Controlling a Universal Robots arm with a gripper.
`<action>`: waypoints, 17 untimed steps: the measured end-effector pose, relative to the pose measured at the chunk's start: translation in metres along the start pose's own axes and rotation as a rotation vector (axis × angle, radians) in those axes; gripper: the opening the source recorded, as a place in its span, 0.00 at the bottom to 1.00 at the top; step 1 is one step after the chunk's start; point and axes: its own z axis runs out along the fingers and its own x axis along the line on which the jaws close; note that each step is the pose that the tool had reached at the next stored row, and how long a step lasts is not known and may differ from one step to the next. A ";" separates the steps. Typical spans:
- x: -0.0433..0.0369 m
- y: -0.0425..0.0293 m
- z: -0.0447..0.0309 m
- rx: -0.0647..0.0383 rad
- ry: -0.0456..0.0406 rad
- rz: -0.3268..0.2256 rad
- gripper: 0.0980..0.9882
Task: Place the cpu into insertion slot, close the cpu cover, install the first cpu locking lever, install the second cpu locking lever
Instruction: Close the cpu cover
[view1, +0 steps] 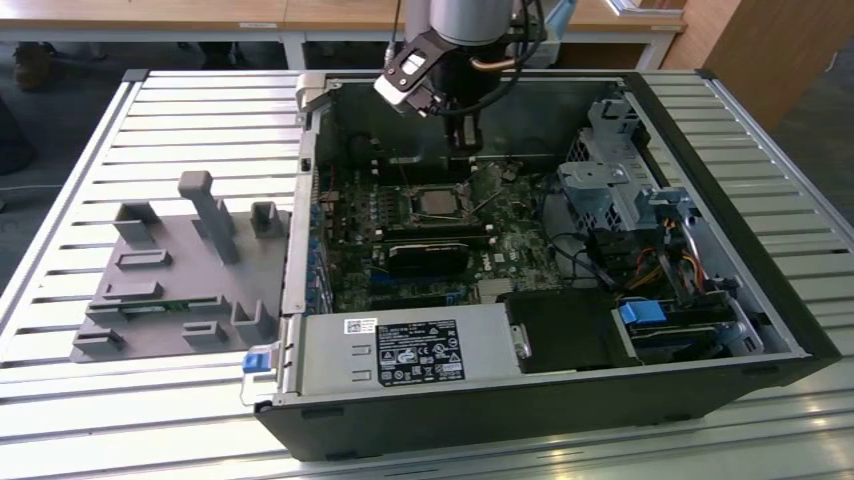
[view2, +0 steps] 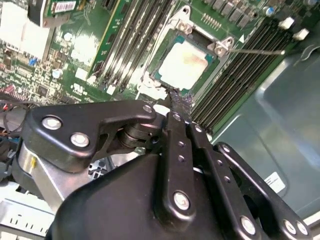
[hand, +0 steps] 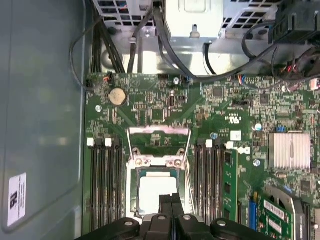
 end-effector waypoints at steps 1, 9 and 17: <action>0.0000 0.0019 0.0001 0.000 0.0000 0.000 0.02; 0.0009 0.0164 0.0016 0.001 -0.0001 0.000 0.02; 0.0025 0.0229 0.0056 0.002 0.0000 -0.001 0.02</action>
